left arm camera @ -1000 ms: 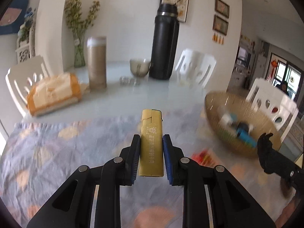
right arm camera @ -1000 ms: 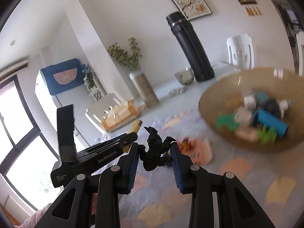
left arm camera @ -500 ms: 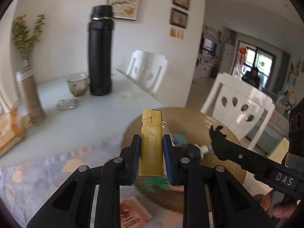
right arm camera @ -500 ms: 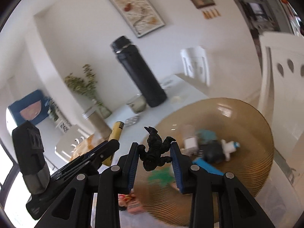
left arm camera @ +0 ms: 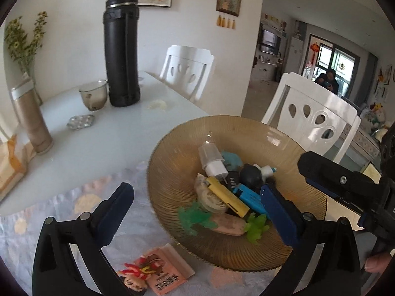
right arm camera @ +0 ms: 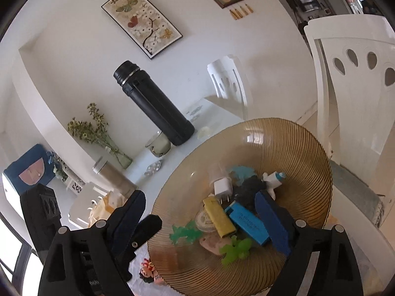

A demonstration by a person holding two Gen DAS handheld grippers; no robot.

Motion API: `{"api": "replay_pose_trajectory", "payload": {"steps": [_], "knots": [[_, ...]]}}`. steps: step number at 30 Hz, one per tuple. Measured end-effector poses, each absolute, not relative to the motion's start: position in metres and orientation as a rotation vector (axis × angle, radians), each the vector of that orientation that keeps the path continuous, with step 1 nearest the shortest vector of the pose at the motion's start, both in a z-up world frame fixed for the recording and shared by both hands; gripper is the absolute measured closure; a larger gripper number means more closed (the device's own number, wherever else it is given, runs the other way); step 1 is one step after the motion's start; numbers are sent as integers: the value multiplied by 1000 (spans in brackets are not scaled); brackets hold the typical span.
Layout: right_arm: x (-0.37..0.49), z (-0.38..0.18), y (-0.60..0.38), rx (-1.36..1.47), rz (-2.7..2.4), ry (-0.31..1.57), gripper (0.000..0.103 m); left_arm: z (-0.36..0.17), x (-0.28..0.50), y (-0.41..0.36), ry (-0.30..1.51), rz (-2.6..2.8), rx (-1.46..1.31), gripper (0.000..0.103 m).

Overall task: Organize rigid objects
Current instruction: 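Carry the yellow stick and black figure over the bowl and release both, then lift both open tools away from the bowl, then grasp the black-haired doll with the left tool while the right tool grasps the pink box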

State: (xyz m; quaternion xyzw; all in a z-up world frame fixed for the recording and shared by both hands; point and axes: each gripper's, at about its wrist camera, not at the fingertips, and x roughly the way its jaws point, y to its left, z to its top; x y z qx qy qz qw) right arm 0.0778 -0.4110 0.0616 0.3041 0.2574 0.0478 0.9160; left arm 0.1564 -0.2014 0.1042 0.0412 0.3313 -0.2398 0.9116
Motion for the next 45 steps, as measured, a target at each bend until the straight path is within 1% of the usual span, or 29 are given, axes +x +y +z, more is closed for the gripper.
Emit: {"api": "replay_pose_trajectory", "payload": {"steps": [7, 15, 18, 20, 27, 29, 31, 33, 39, 42, 45], "knots": [[73, 74, -388, 602, 130, 527, 13, 116, 149, -169, 671, -416, 91, 0], [62, 79, -333, 540, 214, 532, 13, 106, 140, -119, 712, -319, 54, 0], [55, 76, -315, 499, 227, 532, 13, 90, 136, -107, 739, -279, 56, 0], [51, 73, -306, 474, 242, 545, 13, 73, 135, -104, 790, -285, 40, 0], [37, 51, -288, 422, 256, 591, 13, 19, 142, -111, 919, -262, 100, 0], [35, 44, -285, 399, 251, 609, 13, 16, 143, -94, 917, -242, 24, 0], [33, 40, -280, 364, 251, 611, 13, 12, 145, -59, 916, -218, -165, 0], [33, 35, -272, 302, 243, 631, 13, 10, 145, -36, 903, -188, -241, 0], [42, 11, -240, 130, 211, 725, 13, 13, 142, -14, 845, -106, -188, 0], [59, -5, -228, 59, 183, 788, 13, 8, 143, -1, 851, -153, -289, 1], [79, -15, -225, 47, 146, 819, 13, 11, 145, 1, 845, -149, -287, 0]]}}
